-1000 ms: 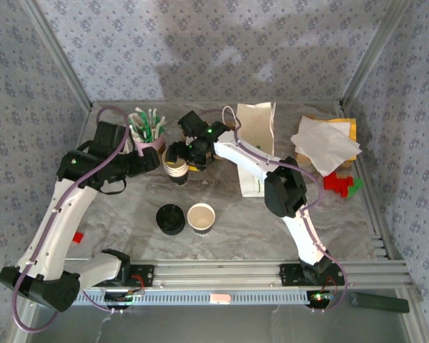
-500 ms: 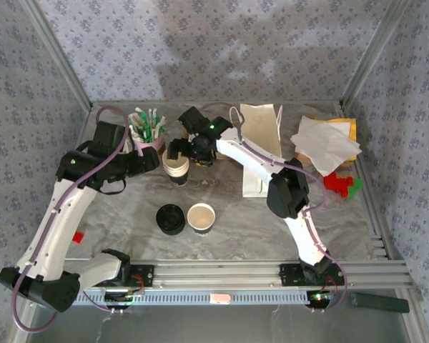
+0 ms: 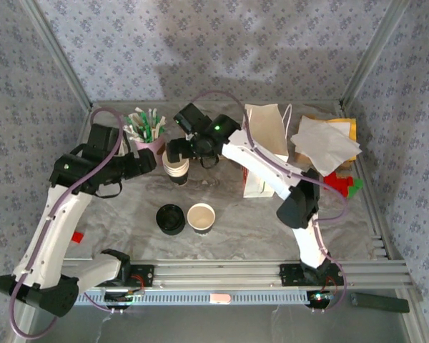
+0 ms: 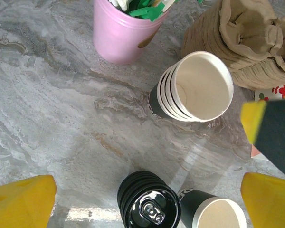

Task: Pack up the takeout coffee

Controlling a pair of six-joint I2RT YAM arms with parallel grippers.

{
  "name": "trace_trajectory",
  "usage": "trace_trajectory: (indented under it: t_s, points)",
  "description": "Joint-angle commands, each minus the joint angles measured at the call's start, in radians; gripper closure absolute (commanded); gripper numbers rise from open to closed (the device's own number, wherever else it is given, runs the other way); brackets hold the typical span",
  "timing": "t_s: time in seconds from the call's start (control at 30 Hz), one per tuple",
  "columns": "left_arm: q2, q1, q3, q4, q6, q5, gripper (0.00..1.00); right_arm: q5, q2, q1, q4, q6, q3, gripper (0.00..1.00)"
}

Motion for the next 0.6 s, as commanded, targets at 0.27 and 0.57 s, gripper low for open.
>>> trace_trajectory:
  t_s: [0.27, 0.57]
  points:
    - [-0.122, 0.007, -0.041, -0.197, -0.051, -0.041, 0.01, 0.03, -0.208, 0.179, -0.179, -0.268, -0.199, 0.24]
    - [-0.138, 0.01, -0.086, -0.347, -0.073, -0.027, 0.08, -0.03, -0.067, 0.249, -0.161, -0.365, -0.172, 0.37]
